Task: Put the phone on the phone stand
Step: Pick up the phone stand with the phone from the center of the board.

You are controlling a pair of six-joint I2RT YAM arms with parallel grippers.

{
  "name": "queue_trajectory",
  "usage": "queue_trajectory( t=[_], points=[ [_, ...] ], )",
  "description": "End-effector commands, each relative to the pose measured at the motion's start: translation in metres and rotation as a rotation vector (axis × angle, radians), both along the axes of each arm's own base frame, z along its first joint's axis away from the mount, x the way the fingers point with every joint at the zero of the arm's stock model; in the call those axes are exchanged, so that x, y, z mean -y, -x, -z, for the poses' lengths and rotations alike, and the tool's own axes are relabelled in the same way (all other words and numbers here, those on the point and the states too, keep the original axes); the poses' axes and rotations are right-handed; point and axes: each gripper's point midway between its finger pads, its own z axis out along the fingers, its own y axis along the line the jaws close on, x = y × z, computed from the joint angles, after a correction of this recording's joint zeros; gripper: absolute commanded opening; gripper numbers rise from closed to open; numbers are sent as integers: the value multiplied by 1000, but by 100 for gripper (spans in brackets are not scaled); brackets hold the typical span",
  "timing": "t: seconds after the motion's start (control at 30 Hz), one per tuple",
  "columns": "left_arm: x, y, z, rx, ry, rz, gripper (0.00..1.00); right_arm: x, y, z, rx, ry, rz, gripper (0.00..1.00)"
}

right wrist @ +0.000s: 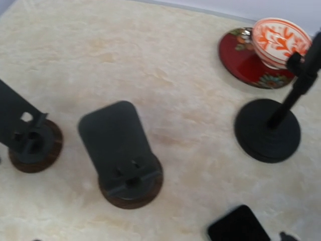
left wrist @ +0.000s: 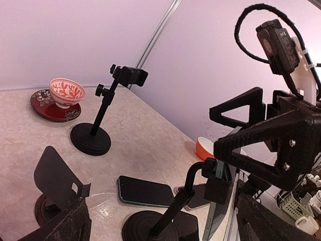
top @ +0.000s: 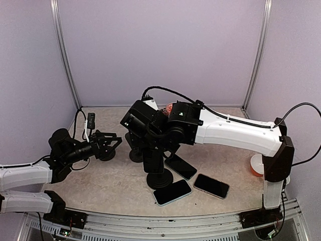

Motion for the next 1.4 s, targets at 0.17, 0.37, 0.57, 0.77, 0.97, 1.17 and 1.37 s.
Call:
queue_trajectory(
  t=[0.17,0.37,0.57,0.77,0.97,1.17,1.37],
  points=[
    [-4,-3,-2,1,20,-27,99,8,3,5,8,24,56,100],
    [-6,-3,0,-3,21,-35,99,6,5,5,8,21,51,99],
    [-6,-4,-1,-7,25,-36,99,2,7,8,4,30,45,91],
    [-7,-6,0,-12,26,-40,99,1,8,4,9,22,42,77],
    [-7,-6,0,-15,28,-38,99,4,7,-6,25,8,45,63],
    [-7,-7,-2,-16,33,-39,99,4,6,-16,46,-2,37,60],
    [-7,-8,-3,-17,35,-40,99,7,5,-36,79,-31,30,58]
  ],
)
